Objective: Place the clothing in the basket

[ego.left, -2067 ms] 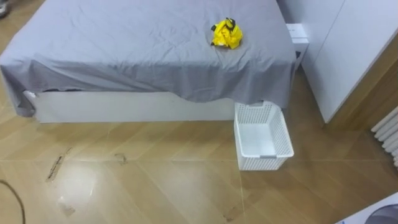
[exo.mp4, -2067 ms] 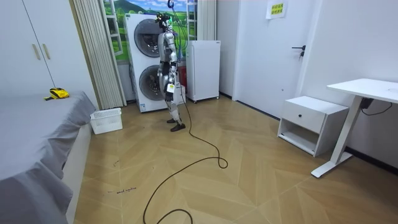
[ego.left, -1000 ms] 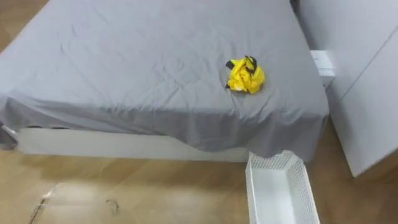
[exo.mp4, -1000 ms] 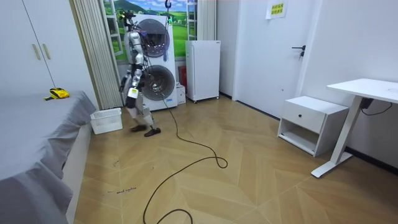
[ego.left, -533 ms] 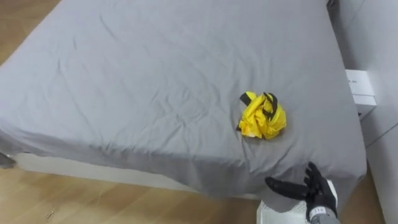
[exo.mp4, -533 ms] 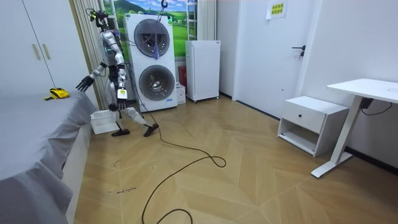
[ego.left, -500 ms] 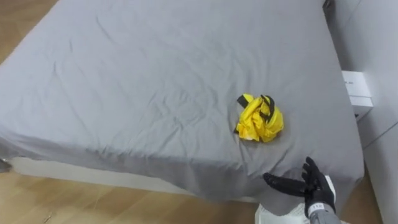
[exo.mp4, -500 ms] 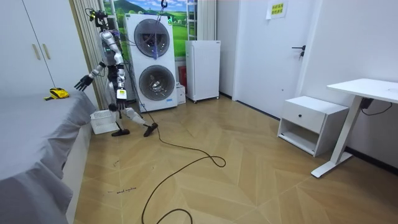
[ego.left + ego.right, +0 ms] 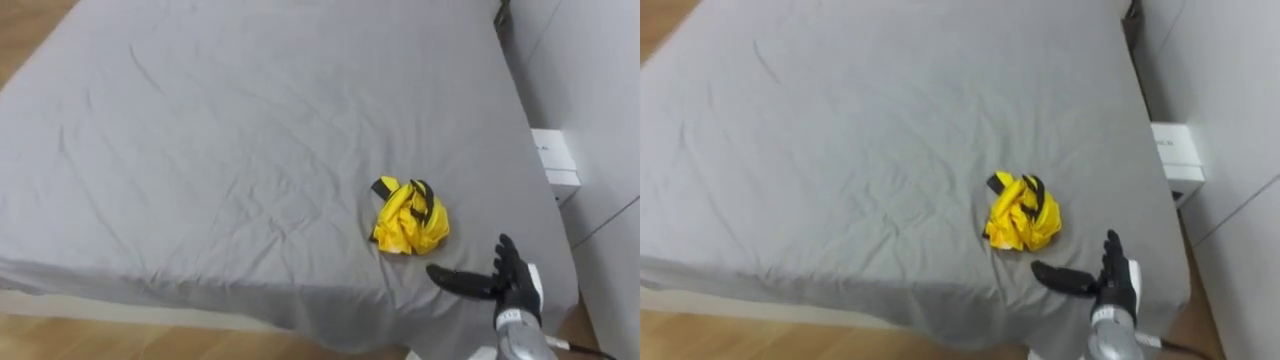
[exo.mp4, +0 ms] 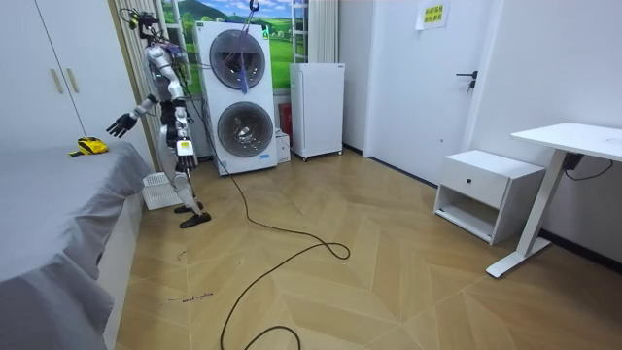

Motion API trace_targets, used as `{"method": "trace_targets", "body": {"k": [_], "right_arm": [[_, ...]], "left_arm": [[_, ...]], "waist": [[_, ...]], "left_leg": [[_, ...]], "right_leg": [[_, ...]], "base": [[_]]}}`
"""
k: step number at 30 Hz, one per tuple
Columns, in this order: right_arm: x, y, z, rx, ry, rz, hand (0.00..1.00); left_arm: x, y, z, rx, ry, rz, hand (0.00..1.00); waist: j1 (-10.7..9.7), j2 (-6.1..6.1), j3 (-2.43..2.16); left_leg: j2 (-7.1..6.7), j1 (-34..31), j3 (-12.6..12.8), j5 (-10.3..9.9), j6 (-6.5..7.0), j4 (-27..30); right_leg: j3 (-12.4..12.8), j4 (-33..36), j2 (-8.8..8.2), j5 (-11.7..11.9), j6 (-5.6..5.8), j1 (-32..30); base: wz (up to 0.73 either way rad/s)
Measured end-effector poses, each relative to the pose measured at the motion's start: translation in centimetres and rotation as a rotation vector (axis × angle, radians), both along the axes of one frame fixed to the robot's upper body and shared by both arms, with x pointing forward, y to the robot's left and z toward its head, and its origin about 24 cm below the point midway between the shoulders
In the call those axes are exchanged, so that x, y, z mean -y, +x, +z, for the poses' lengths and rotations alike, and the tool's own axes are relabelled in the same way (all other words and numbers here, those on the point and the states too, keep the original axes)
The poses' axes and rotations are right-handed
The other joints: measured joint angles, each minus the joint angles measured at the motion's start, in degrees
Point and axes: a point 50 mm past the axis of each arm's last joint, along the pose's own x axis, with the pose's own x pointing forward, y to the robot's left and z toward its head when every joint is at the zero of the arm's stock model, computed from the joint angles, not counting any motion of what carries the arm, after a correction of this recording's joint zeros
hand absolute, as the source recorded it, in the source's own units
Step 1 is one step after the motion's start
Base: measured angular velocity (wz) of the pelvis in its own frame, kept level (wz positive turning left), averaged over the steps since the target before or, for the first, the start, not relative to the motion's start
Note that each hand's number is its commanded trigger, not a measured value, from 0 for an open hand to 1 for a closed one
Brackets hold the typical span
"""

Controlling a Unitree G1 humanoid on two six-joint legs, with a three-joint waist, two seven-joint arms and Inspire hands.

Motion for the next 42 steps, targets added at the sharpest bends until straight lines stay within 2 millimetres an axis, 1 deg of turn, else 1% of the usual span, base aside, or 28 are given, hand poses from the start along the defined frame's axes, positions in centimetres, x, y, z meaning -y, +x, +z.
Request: {"method": "trace_targets", "body": {"k": [2,3,5,6,9,11,15,16,18,20,22,25,28,29,32,34,35,36,38,40,42], "right_arm": [[-0.1,0.3,0.2,0.013,-0.023,0.008,0.00],[-0.2,0.8,0.5,0.028,-0.025,0.017,0.00],[-0.5,1.6,0.9,0.050,-0.031,0.034,0.00],[-0.7,1.8,1.0,0.054,-0.039,0.048,0.00],[-1.3,1.9,0.9,0.039,-0.111,0.130,0.00],[-1.7,1.9,0.9,0.035,-0.141,0.170,0.00],[-3.1,2.1,0.9,0.026,-0.252,0.309,0.00],[-3.3,2.1,0.9,0.025,-0.268,0.332,0.00],[-3.6,2.1,0.8,0.017,-0.316,0.376,0.00],[-3.8,2.3,0.9,0.015,-0.335,0.376,0.00],[-3.9,2.6,1.0,0.012,-0.358,0.380,0.00],[-3.8,3.3,1.1,0.003,-0.417,0.380,0.00],[-3.4,4.1,1.3,-0.007,-0.443,0.348,0.00],[-3.0,4.7,1.7,0.000,-0.460,0.319,0.00],[-2.3,6.4,3.0,0.032,-0.501,0.242,0.00],[-1.9,7.3,3.9,0.064,-0.529,0.211,0.00],[-1.5,7.6,4.3,0.077,-0.552,0.196,0.00],[-1.2,7.9,4.7,0.089,-0.568,0.184,0.00],[-0.9,8.4,5.3,0.109,-0.590,0.170,0.00],[-0.2,8.9,6.0,0.124,-0.619,0.153,0.00],[0.7,10.0,7.3,0.143,-0.639,0.123,0.00]], "left_arm": [[-0.1,0.3,0.0,0.001,0.002,-0.001,0.00],[-0.2,0.8,0.0,0.010,0.002,-0.004,0.00],[-0.1,1.7,-0.1,0.018,-0.002,-0.016,0.00],[-0.1,2.3,-0.2,0.020,-0.007,-0.028,0.00],[0.0,3.0,-0.3,0.026,-0.018,-0.039,0.00],[0.1,3.0,-0.3,0.023,-0.020,-0.048,0.00],[-0.2,4.0,-0.3,0.020,-0.016,-0.062,0.00],[-0.2,4.2,-0.3,0.020,-0.014,-0.066,0.00],[-0.3,5.1,-0.2,0.031,-0.013,-0.076,0.00],[-0.3,5.5,-0.2,0.035,-0.015,-0.090,0.00],[-0.3,5.5,-0.2,0.030,-0.019,-0.109,0.00],[-0.2,4.9,-0.3,-0.013,-0.030,-0.142,0.00],[-0.3,4.6,-0.4,-0.037,-0.033,-0.138,0.00],[-0.3,4.6,-0.4,-0.040,-0.032,-0.139,0.00],[-0.5,4.6,-0.3,-0.040,-0.029,-0.141,0.00],[-0.6,4.9,-0.3,-0.039,-0.024,-0.157,0.00],[-0.7,5.3,-0.3,-0.032,-0.021,-0.164,0.00],[-0.8,5.5,-0.2,-0.026,-0.018,-0.167,0.00],[-1.0,5.6,-0.2,-0.026,-0.014,-0.166,0.00],[-1.1,5.7,-0.1,-0.025,-0.010,-0.164,0.00],[-1.1,6.1,-0.1,-0.018,-0.012,-0.174,0.00]], "waist": [[-0.04,0.22,0.12],[0.09,0.17,0.43],[0.03,0.15,0.53],[0.07,0.27,0.94],[-0.14,0.49,0.90],[-0.18,0.60,0.82],[0.02,0.53,0.81],[0.19,0.53,0.81],[1.40,0.49,0.79],[1.76,0.41,0.83],[2.44,0.16,0.90],[3.17,-0.26,1.14],[3.10,-0.37,1.15],[3.01,-0.37,1.17],[3.31,-0.28,1.24],[4.01,-0.44,1.36],[4.99,-0.57,1.45],[5.46,-0.60,1.48],[5.88,-0.73,1.57],[6.19,-1.04,1.82],[6.51,-1.40,2.41]], "left_leg": [[-0.21,-0.09,-0.06,0.47,0.08,-1.03],[-0.45,-0.43,-0.08,0.85,0.07,-1.44],[-0.85,-1.29,-0.12,1.60,0.10,-2.22],[-0.91,-1.53,-0.16,1.76,0.06,-2.54],[-0.92,-2.48,-0.48,1.81,0.02,-2.93],[-0.92,-2.67,-0.55,1.85,0.05,-3.46],[-1.00,-3.39,-1.02,1.90,0.08,-3.88],[-1.00,-3.45,-1.02,1.90,0.08,-3.88],[-0.99,-3.74,-1.07,1.90,0.08,-3.99],[-1.04,-4.04,-1.72,1.90,0.08,-3.97],[-1.01,-4.11,-1.84,1.90,0.08,-3.90],[-1.07,-4.56,-2.23,1.96,0.08,-3.58],[-1.18,-6.10,-3.13,1.99,0.13,-2.69],[-1.44,-7.06,-3.80,2.43,0.22,-2.69],[-1.84,-9.27,-4.24,3.24,0.51,-2.72],[-2.00,-10.31,-4.36,3.50,0.60,-2.74],[-2.05,-10.70,-4.48,3.53,0.61,-2.65],[-2.17,-11.22,-4.94,3.53,0.61,-2.40],[-2.25,-12.16,-5.16,3.52,0.61,-2.08],[-2.47,-13.10,-5.34,3.66,0.76,-1.96],[-2.86,-14.42,-5.32,4.01,1.04,-1.89]], "right_leg": [[0.41,-0.64,-0.13,0.21,0.23,-0.27],[0.42,-0.59,-0.36,0.19,0.20,-1.13],[0.41,-0.59,-0.59,0.24,0.16,-2.52],[0.39,-0.70,-0.59,0.24,0.16,-2.78],[-0.35,-1.25,-0.61,0.28,0.14,-3.38],[-1.06,-1.93,-0.64,0.40,0.15,-3.35],[-1.60,-2.95,-0.60,0.50,0.28,-3.56],[-1.67,-3.04,-0.58,0.51,0.30,-3.56],[-2.03,-3.46,-0.53,0.58,0.36,-3.57],[-2.60,-3.48,-0.60,0.58,0.36,-3.57],[-2.72,-3.48,-0.57,0.58,0.36,-3.55],[-2.94,-3.49,-0.69,0.58,0.35,-3.55],[-3.80,-3.69,-0.87,0.73,0.30,-4.29],[-4.32,-3.73,-1.08,0.89,0.33,-4.93],[-5.45,-3.42,-1.65,1.17,0.37,-6.90],[-5.67,-3.03,-1.86,1.18,0.37,-7.98],[-5.69,-2.82,-1.91,1.18,0.36,-8.37],[-5.78,-2.71,-1.93,1.14,0.37,-8.65],[-5.94,-2.50,-2.06,1.08,0.41,-9.45],[-6.17,-1.72,-2.43,1.02,0.44,-10.62],[-6.04,-0.59,-3.05,0.94,0.48,-12.48]], "base": [[0.00],[-0.03],[0.02],[0.05],[0.06],[0.04],[0.08],[0.06],[0.05],[0.12],[0.05],[0.07],[0.17],[0.24],[0.18],[0.10],[0.10],[0.10],[0.08],[0.03],[0.00]]}}
